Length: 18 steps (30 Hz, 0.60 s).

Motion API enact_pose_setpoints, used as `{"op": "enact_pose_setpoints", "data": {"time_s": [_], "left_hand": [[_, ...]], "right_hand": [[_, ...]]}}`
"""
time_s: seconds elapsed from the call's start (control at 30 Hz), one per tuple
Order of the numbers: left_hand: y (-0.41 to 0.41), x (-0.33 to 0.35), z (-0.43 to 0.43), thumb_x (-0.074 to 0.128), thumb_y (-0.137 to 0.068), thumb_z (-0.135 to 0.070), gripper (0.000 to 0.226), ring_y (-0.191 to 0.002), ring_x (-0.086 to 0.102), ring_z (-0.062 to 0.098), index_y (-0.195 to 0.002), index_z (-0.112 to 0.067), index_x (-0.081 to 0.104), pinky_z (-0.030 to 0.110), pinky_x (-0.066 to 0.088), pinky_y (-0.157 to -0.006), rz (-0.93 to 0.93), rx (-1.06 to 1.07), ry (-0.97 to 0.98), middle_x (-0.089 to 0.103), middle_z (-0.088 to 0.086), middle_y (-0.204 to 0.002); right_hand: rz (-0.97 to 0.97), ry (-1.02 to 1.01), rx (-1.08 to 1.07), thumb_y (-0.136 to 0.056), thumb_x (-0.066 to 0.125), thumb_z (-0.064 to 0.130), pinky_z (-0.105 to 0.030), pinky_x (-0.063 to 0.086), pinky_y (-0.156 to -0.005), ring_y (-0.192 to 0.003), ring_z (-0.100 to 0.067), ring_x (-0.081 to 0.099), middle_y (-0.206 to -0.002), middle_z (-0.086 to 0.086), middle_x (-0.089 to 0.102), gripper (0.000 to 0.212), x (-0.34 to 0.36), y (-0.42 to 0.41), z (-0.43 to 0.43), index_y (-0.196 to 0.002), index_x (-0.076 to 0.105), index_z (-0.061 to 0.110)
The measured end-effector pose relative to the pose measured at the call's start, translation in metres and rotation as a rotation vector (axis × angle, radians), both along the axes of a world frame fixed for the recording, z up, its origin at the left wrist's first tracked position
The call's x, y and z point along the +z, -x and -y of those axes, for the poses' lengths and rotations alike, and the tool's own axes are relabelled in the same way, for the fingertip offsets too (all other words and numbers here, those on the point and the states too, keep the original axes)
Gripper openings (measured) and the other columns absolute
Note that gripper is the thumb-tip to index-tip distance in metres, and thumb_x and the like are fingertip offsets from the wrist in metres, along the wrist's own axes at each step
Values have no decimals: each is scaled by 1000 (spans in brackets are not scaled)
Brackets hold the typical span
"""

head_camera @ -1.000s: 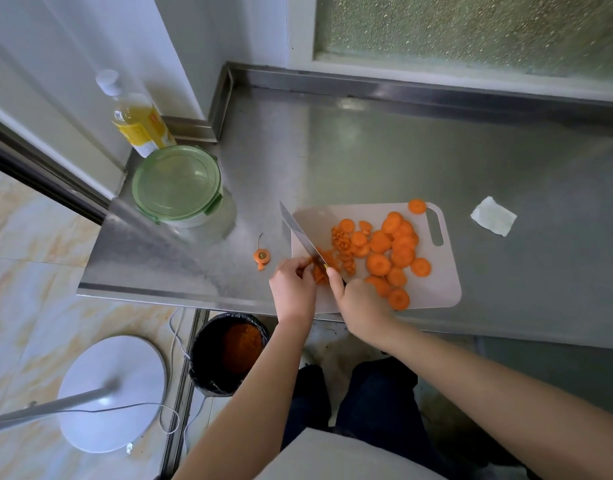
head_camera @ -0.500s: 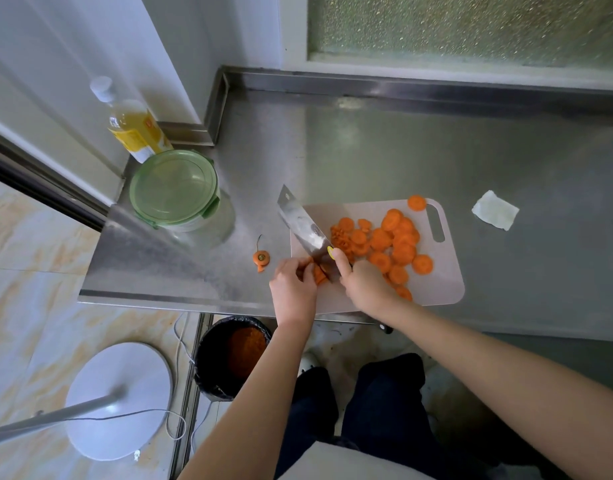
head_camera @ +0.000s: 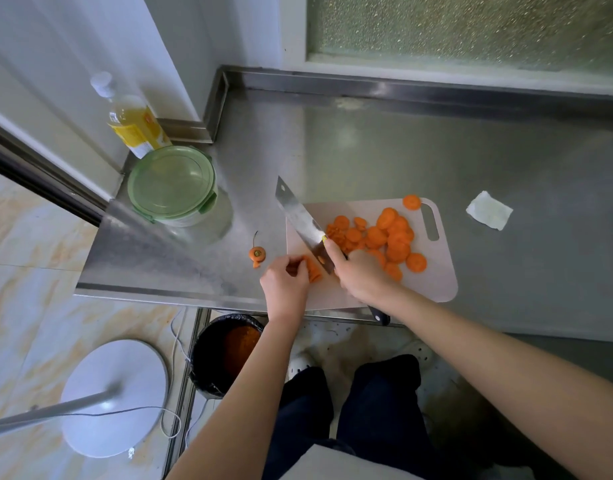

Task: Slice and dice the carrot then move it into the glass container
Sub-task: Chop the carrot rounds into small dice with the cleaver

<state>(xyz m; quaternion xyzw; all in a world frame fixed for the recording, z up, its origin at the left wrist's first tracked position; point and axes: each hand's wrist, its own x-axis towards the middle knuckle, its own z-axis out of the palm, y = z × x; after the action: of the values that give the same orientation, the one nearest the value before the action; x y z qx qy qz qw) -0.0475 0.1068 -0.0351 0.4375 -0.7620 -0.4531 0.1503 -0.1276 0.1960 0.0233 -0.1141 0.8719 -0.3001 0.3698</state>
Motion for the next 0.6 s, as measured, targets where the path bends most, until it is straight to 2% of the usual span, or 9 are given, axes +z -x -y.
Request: {"op": "enact_pose_setpoints", "data": {"time_s": [0.13,0.23,0.3,0.37,0.4,0.47,0.53,0.6], "left_hand": [[1,3,3,65,-83,-8,11,-74,56,7,-91,-8,73,-4,32,-66,24,3,-23,71,3,-87],[1,5,3,65,-83,-7,11,-73,56,7,-90,-8,73,-5,32,-64,36,17,-49,71,4,-87],[2,6,3,65,-83,-7,11,-73,56,8,-91,-7,73,-2,32,-65,42,23,-60,72,4,-87],[2,6,2,64,-83,-7,11,-74,56,9,-91,-6,72,-1,32,-66,42,27,-71,71,5,-88],[2,7,2,64,-84,-6,11,-74,56,9,-91,-5,72,-1,32,-66,48,26,-73,71,6,-88],[3,8,3,62,-85,-6,13,-76,55,9,-93,-4,72,2,31,-67,69,21,-75,71,7,-90],[4,8,3,62,-85,-6,13,-77,54,9,-94,-4,72,4,31,-68,81,20,-82,71,8,-91],[5,9,4,62,-85,-6,14,-78,54,10,-94,-4,72,5,31,-68,88,16,-85,71,8,-92]], "right_hand": [[-12,20,35,-99,26,54,-28,27,-47,-45,-19,35,-50,-4,36,64,3,-8,-8,-50,32,13],[27,-15,119,-101,23,49,-27,26,-46,-49,-18,35,-56,-5,36,51,10,-11,-13,-58,30,23],[59,-40,141,-99,25,52,-24,30,-49,-52,-14,38,-62,-3,41,46,13,-12,-17,-63,35,25],[91,-55,135,-97,26,57,-22,33,-51,-54,-12,40,-65,-1,44,50,14,-13,-21,-69,44,20],[94,-67,148,-97,24,57,-21,32,-51,-54,-11,39,-65,0,44,50,13,-14,-22,-76,49,18],[67,-118,215,-99,21,50,-18,27,-48,-54,-8,36,-65,3,39,50,15,-17,-20,-103,55,14],[22,-143,246,-101,17,43,-20,25,-47,-54,-6,32,-66,5,34,56,16,-19,-19,-129,50,7],[2,-126,256,-101,16,45,-21,26,-49,-56,-6,30,-66,4,32,61,19,-23,-19,-129,49,1]]}}
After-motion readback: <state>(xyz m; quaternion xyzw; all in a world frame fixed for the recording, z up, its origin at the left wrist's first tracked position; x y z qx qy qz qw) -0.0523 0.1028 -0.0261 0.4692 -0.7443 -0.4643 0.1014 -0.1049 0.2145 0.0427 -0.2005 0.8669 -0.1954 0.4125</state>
